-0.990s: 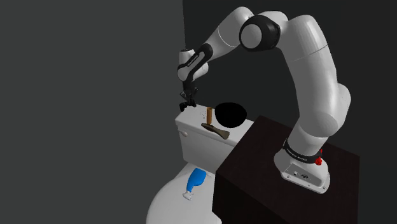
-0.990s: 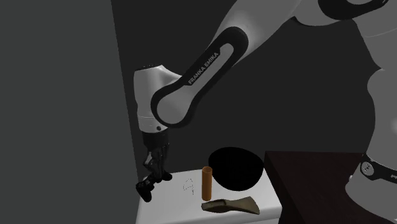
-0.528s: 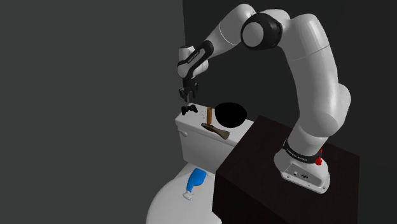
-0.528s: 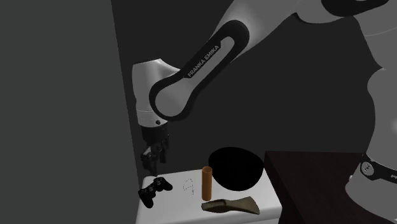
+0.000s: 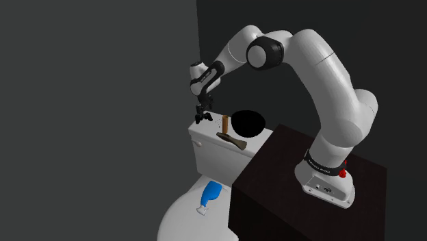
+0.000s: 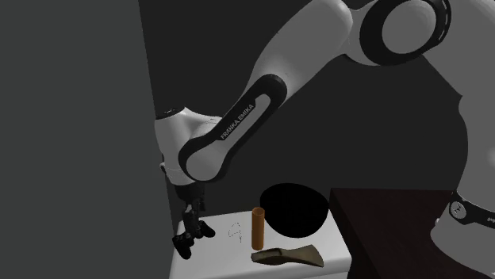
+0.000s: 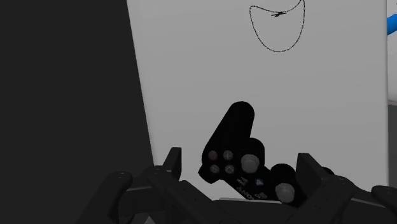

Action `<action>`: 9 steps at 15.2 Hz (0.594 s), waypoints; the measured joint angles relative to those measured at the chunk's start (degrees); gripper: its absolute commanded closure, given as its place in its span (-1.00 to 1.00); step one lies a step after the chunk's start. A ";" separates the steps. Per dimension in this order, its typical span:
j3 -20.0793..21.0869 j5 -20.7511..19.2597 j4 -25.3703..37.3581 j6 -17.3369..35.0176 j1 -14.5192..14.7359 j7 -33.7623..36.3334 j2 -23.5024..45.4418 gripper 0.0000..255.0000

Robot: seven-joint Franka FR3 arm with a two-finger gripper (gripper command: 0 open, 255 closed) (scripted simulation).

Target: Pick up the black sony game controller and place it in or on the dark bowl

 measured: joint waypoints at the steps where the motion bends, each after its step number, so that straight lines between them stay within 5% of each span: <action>1: -0.03 -0.13 0.60 0.08 -0.05 -0.27 0.75 -1.00; 9: -0.17 -0.38 1.40 2.39 -0.30 -0.54 3.90 -1.00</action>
